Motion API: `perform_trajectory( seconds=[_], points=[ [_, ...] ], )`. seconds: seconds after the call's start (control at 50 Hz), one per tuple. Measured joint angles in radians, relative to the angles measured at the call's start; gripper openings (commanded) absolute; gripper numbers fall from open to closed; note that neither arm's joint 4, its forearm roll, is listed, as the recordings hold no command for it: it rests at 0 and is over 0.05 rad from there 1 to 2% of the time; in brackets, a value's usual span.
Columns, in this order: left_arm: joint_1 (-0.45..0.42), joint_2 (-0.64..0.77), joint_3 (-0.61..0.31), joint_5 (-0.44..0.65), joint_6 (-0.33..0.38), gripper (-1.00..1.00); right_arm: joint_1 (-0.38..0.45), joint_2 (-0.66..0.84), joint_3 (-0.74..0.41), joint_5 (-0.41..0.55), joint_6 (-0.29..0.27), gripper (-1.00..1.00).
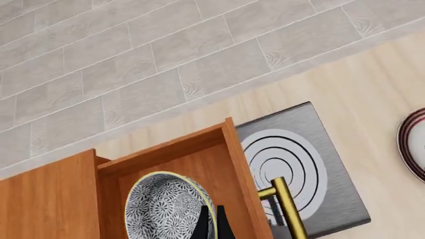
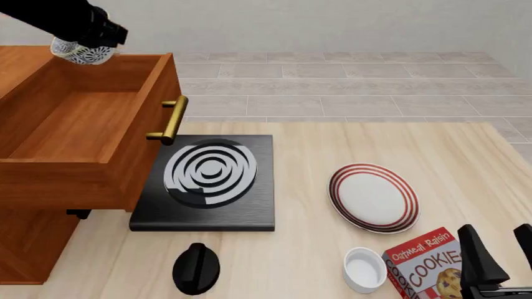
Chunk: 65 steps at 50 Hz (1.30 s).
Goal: Pick the akita bowl in the top layer of the wooden cabinet and place it on the plate.
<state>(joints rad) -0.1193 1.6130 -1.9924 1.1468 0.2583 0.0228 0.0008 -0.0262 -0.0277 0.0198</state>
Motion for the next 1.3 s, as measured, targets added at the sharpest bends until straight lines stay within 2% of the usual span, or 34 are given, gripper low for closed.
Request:
perform_trajectory(
  seconds=[0.68,1.06,1.3],
  points=[
    [-0.168,0.200,-0.338,0.065,0.127,-1.00,-0.001,-0.001,0.003,-0.002,0.000,1.00],
    [-0.291,0.284,-0.403,0.062,0.162,-1.00,-0.002,-0.001,0.004,-0.003,0.000,1.00],
    [-0.362,0.312,-0.412,0.049,0.186,-1.00,-0.002,-0.001,0.005,-0.004,0.000,1.00]
  ],
)
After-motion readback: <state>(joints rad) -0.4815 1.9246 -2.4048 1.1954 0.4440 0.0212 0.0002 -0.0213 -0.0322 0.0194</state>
